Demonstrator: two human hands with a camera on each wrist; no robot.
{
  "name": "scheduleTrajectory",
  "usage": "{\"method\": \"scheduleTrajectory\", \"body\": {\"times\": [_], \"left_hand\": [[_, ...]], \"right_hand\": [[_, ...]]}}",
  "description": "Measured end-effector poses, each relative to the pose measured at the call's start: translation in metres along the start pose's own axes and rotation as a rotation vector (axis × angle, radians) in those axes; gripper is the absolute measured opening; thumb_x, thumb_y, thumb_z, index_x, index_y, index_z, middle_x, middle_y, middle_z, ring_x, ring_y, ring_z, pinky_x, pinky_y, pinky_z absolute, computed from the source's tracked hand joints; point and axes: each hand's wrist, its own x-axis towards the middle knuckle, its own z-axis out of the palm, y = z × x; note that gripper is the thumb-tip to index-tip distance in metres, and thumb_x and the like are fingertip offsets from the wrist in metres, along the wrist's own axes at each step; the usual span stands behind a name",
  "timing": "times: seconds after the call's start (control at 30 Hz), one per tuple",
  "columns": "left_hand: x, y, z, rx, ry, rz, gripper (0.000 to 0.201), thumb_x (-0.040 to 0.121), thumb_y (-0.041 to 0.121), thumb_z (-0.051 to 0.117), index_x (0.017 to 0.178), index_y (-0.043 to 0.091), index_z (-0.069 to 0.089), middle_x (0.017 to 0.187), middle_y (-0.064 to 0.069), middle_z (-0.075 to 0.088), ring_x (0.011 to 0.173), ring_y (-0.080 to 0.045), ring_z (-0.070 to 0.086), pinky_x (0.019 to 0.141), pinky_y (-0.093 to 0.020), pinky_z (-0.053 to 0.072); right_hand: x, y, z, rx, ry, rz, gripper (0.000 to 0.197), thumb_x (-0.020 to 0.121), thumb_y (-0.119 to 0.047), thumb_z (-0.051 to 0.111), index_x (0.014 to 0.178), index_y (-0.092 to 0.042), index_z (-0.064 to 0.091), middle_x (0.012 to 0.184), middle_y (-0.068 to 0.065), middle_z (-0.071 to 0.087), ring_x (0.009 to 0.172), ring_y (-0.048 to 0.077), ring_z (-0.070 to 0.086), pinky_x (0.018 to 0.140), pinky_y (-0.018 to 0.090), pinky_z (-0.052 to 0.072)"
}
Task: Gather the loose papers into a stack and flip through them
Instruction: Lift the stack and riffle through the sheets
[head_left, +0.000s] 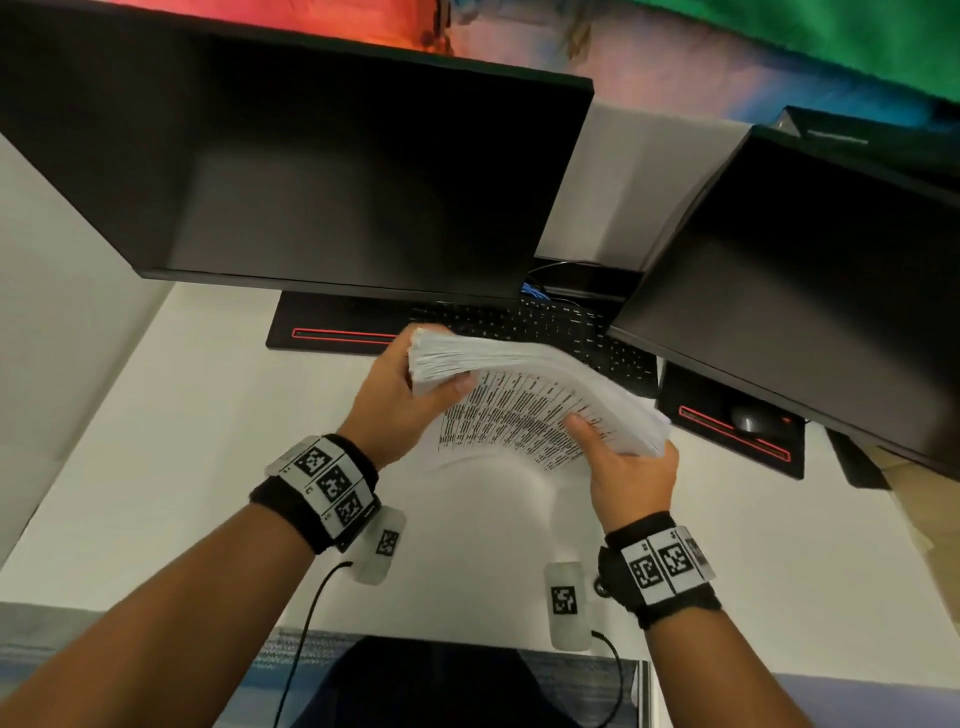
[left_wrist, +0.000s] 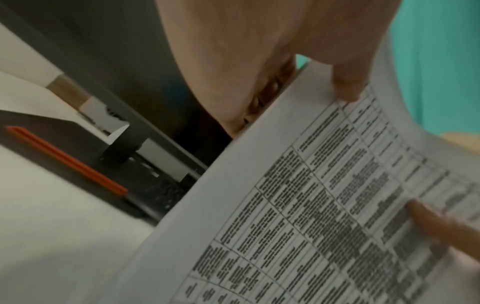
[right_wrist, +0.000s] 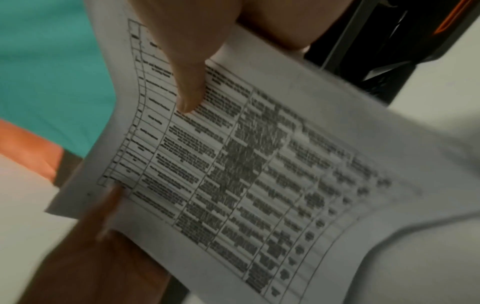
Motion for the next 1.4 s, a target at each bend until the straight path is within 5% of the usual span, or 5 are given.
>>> {"method": "scheduleTrajectory", "body": {"times": [0.43, 0.77, 1.0, 1.13, 1.4], "left_hand": [[0.013, 0.015, 0.018, -0.091, 0.262, 0.077, 0.028, 0.095, 0.018, 0.038, 0.105, 0.0, 0.057, 0.084, 0.004, 0.058, 0.074, 0.001, 0.057, 0.066, -0.013, 0.047], [0.01, 0.006, 0.011, 0.09, 0.101, -0.078, 0.032, 0.079, 0.023, 0.076, 0.11, 0.018, 0.068, 0.1, 0.013, 0.072, 0.095, 0.004, 0.068, 0.085, -0.019, 0.056], [0.03, 0.061, -0.001, 0.543, -0.019, 0.36, 0.014, 0.086, 0.024, 0.073, 0.092, 0.012, 0.067, 0.082, 0.008, 0.069, 0.072, -0.009, 0.065, 0.065, -0.028, 0.055], [0.033, 0.087, 0.0, 0.824, -0.093, 0.563, 0.008, 0.085, 0.025, 0.067, 0.088, 0.018, 0.065, 0.077, 0.006, 0.067, 0.068, -0.019, 0.062, 0.057, -0.034, 0.05], [0.023, 0.036, -0.078, 0.882, -0.115, -0.079, 0.025, 0.076, 0.031, 0.081, 0.076, 0.031, 0.056, 0.072, 0.014, 0.061, 0.072, -0.012, 0.061, 0.064, -0.03, 0.049]], "right_hand": [[0.015, -0.028, 0.015, -0.019, 0.186, -0.21, 0.011, 0.09, -0.03, 0.056, 0.09, -0.027, 0.067, 0.086, -0.021, 0.066, 0.09, 0.013, 0.065, 0.078, 0.031, 0.054], [0.03, -0.053, -0.01, -0.105, -0.071, -0.215, 0.031, 0.076, -0.017, 0.083, 0.102, -0.012, 0.069, 0.086, -0.009, 0.075, 0.084, 0.006, 0.072, 0.071, 0.018, 0.057], [0.033, -0.092, 0.012, -0.849, -0.247, -0.384, 0.054, 0.071, -0.037, 0.086, 0.121, -0.028, 0.065, 0.1, -0.009, 0.073, 0.087, 0.006, 0.068, 0.078, 0.027, 0.059], [0.033, -0.082, 0.038, -0.749, -0.24, -0.422, 0.019, 0.081, -0.029, 0.08, 0.097, -0.023, 0.07, 0.081, -0.013, 0.07, 0.076, 0.008, 0.068, 0.07, 0.029, 0.058], [0.026, -0.053, 0.004, -0.196, -0.199, -0.143, 0.025, 0.08, -0.004, 0.078, 0.101, -0.016, 0.073, 0.089, -0.01, 0.078, 0.087, 0.006, 0.074, 0.073, 0.023, 0.06]]}}
